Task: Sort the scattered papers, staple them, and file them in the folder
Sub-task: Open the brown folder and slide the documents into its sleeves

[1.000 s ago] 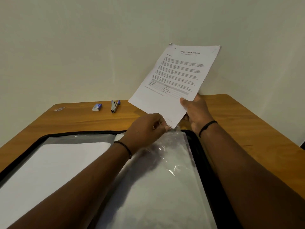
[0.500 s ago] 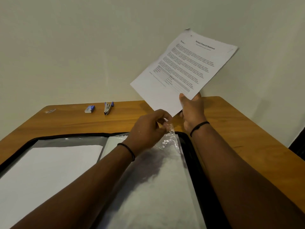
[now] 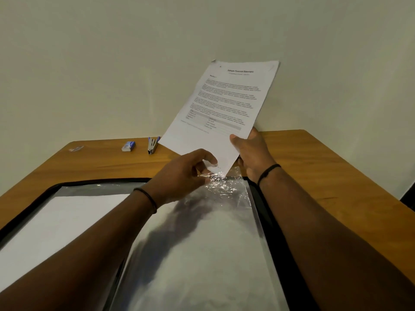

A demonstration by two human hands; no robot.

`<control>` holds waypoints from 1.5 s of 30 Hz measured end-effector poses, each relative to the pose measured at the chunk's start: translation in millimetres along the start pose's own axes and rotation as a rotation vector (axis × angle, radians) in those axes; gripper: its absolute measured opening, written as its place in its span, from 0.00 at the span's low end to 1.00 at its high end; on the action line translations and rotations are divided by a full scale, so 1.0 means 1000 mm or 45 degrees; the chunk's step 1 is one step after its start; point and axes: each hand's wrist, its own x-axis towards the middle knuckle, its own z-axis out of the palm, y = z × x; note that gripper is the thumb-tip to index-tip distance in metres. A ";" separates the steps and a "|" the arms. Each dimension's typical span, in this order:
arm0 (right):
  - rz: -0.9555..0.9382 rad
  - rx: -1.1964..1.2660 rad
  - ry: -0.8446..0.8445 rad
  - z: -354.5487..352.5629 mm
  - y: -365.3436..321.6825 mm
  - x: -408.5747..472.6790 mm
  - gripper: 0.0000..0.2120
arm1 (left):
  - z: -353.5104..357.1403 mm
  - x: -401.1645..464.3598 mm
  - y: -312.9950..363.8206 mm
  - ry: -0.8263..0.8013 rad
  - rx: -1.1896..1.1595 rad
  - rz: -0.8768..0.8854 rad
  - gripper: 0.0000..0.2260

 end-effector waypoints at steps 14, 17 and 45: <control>0.098 -0.058 -0.266 -0.010 -0.001 0.005 0.17 | -0.005 0.004 0.004 0.092 0.026 0.045 0.16; 0.125 -0.089 -0.341 -0.016 -0.002 0.005 0.18 | -0.007 0.007 0.002 0.032 0.026 0.021 0.15; 0.374 -0.016 -0.389 -0.028 0.021 0.010 0.14 | -0.086 0.003 -0.071 -0.549 0.790 -0.299 0.15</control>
